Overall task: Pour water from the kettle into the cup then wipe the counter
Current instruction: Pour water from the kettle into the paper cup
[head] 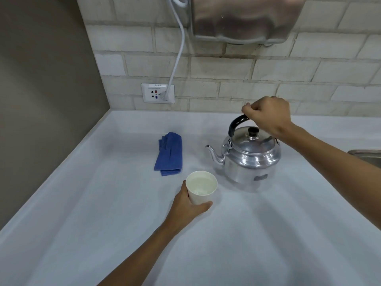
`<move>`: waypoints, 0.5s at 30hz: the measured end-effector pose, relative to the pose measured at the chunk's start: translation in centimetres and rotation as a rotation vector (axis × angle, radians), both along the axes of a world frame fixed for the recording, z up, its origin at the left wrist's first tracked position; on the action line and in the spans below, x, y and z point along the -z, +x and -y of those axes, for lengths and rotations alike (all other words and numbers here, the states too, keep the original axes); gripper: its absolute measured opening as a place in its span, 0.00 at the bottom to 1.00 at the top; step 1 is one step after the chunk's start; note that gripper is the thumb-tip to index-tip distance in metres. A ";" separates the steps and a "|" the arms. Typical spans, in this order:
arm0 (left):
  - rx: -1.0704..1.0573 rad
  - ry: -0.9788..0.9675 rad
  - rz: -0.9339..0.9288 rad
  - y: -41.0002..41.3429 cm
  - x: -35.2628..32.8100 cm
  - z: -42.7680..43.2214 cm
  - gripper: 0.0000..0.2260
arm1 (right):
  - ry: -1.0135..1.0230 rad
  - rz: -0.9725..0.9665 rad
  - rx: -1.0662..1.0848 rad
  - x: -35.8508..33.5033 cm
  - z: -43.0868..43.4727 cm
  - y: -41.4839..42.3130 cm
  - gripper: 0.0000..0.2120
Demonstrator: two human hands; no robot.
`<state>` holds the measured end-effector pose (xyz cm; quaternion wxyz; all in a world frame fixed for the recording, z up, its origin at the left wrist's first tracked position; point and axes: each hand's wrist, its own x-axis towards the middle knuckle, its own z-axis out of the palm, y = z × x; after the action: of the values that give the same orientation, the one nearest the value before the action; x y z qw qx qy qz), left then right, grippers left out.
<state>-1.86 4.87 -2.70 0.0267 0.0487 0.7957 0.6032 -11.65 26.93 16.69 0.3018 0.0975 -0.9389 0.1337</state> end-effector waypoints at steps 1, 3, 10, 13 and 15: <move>0.000 -0.006 0.000 0.0 0.0 0.0 0.33 | -0.048 0.031 0.024 0.1 0.0 -0.8 0.24; -0.003 -0.016 0.001 -0.1 0.1 0.0 0.33 | -0.130 0.083 0.066 0.2 0.0 -2.4 0.23; -0.008 -0.032 0.005 -0.2 0.5 0.1 0.29 | -0.250 0.167 0.141 1.9 1.2 -7.0 0.24; -0.010 -0.020 0.017 -0.2 0.4 0.1 0.28 | -0.250 0.187 0.132 2.6 1.5 -8.4 0.23; -0.010 -0.015 0.021 -0.2 0.4 0.1 0.29 | -0.249 0.195 0.132 3.0 1.7 -9.1 0.23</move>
<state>-2.04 4.82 -3.08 0.0324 0.0379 0.8000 0.5979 -20.79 25.24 13.67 0.2270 -0.0162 -0.9443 0.2377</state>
